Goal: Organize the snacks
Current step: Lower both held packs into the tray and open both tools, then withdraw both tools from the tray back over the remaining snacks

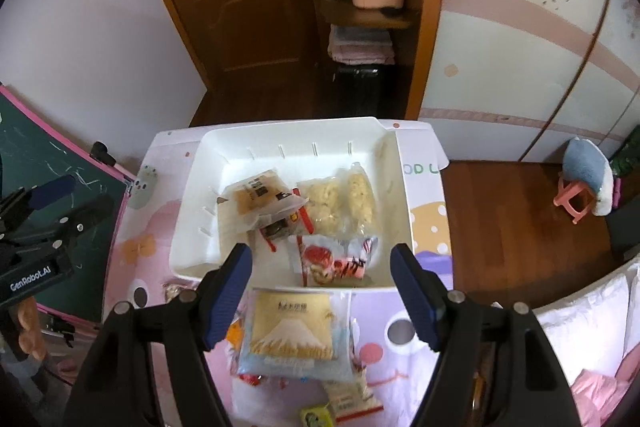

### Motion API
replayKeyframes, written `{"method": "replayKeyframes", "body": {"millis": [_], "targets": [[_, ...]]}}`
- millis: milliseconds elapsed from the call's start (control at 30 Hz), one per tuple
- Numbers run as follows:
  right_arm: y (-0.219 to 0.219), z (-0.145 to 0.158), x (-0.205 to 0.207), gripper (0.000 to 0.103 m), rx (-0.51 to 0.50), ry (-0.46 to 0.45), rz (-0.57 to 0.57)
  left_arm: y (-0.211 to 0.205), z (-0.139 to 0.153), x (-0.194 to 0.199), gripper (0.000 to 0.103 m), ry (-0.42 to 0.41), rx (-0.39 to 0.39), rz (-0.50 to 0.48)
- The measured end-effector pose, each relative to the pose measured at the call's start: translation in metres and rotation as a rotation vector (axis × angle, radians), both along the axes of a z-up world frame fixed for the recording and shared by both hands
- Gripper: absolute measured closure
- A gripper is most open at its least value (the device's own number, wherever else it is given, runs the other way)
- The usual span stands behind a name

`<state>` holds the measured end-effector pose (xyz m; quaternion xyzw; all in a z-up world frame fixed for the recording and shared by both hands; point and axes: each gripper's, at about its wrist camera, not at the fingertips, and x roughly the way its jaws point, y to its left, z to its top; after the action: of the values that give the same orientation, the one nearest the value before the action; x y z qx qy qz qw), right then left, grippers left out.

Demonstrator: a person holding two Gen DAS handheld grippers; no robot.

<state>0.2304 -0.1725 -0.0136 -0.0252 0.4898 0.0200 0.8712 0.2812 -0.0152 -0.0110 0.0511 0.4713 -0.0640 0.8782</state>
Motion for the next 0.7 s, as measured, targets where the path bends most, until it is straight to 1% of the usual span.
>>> {"method": "replayKeyframes", "body": {"millis": [167, 300, 400, 533, 633, 700], "targets": [[0.013, 0.022, -0.046, 0.031, -0.038, -0.081, -0.04, 0.023, 0.015, -0.035, 0.021, -0.034, -0.025, -0.023], [0.025, 0.027, -0.081, 0.031, -0.078, -0.124, -0.07, 0.042, 0.015, -0.061, 0.021, -0.037, -0.056, -0.033], [0.031, 0.024, -0.1, 0.031, -0.094, -0.136, -0.078, 0.053, 0.011, -0.077, 0.021, -0.03, -0.069, -0.039], [0.037, 0.013, -0.129, 0.031, -0.094, -0.144, -0.064, 0.066, -0.004, -0.096, 0.021, -0.008, -0.081, -0.041], [0.037, -0.006, -0.144, 0.031, -0.083, -0.107, -0.069, 0.074, -0.022, -0.107, 0.021, 0.025, -0.086, -0.039], [0.034, -0.027, -0.151, 0.031, -0.067, -0.047, -0.077, 0.079, -0.038, -0.113, 0.021, 0.059, -0.085, -0.035]]}}
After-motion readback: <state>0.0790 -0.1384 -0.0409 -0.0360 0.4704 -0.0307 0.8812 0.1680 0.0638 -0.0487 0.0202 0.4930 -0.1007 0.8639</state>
